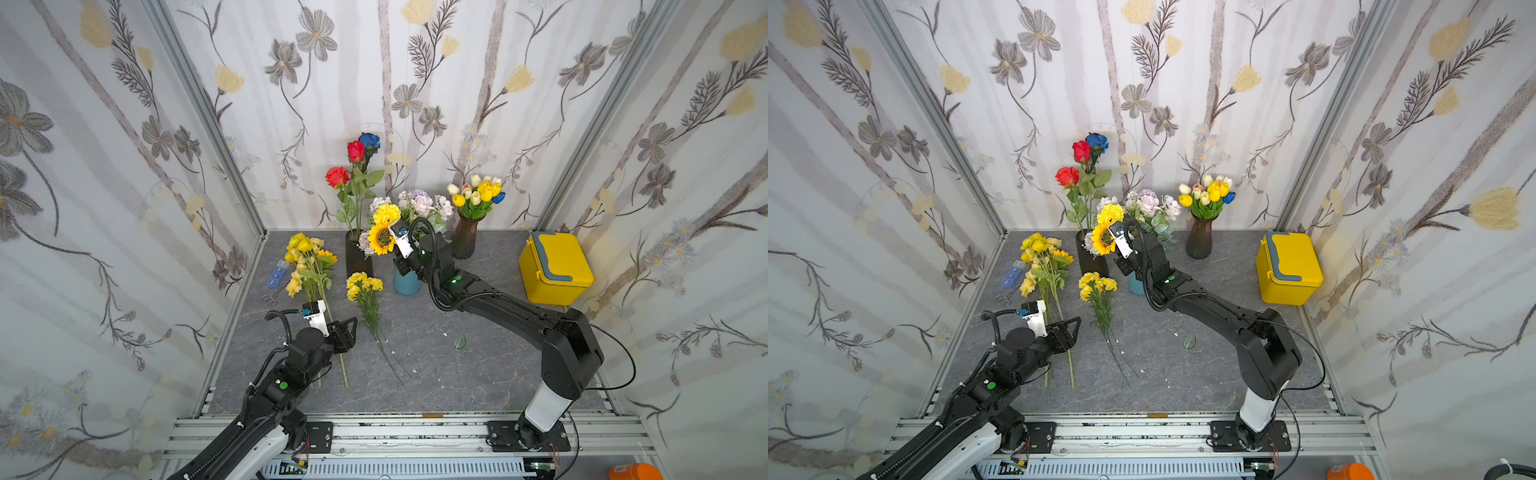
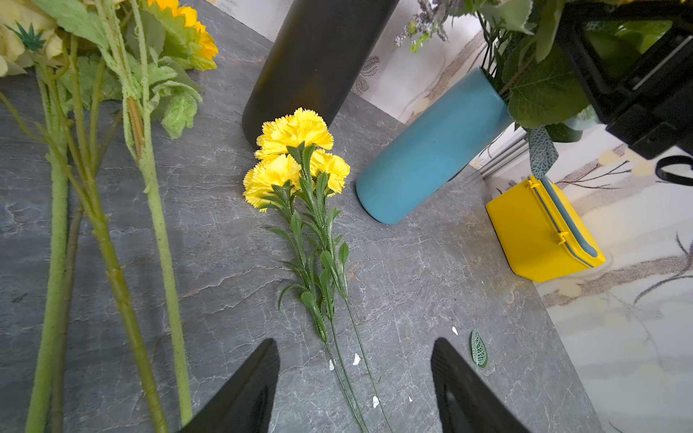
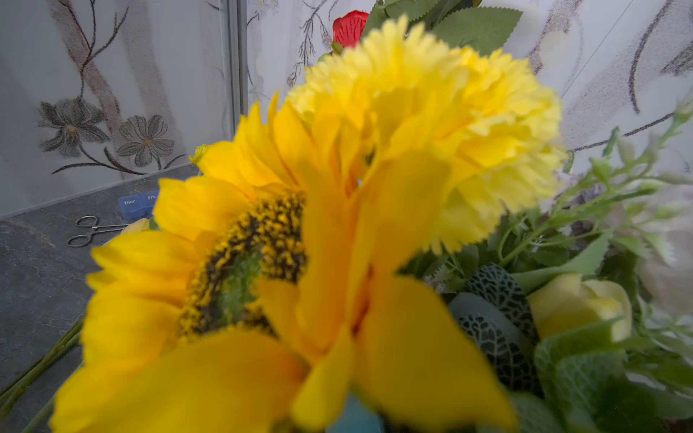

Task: Pick out yellow flowers from the vase
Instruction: Pick up the flower from the vase.

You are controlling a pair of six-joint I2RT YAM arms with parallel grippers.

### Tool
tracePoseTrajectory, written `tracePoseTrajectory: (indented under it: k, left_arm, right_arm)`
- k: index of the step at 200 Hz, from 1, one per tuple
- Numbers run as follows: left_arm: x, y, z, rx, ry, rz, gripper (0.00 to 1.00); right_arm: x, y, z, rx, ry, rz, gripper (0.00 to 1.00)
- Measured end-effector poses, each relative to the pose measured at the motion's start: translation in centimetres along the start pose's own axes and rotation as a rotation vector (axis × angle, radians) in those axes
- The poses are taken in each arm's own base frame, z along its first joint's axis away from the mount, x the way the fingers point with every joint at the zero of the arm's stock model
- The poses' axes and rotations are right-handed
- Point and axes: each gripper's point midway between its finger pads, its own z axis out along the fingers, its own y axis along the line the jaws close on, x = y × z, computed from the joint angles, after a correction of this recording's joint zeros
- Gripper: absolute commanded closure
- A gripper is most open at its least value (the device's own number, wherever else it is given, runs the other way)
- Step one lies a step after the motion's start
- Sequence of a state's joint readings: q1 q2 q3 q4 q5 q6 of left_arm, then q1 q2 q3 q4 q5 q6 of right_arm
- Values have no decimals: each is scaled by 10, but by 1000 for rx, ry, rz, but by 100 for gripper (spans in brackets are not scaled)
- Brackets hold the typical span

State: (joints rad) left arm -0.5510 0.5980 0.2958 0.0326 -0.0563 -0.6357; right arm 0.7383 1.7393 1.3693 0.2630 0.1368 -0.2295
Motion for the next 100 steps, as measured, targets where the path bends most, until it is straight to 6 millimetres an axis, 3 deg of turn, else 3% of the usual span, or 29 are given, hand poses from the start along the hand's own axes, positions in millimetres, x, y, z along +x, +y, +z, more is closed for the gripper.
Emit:
tracePoseTrajectory:
  k: [67,100]
  left_arm:
    - [-1,-1,-1,6,-7,-1,31]
    - [-3,-1,-3,5,-17,-1,30]
  right_arm:
    - [-3,0,2,1,-8,-18,89]
    - [-20,-4,-10,8,-46,-35,95]
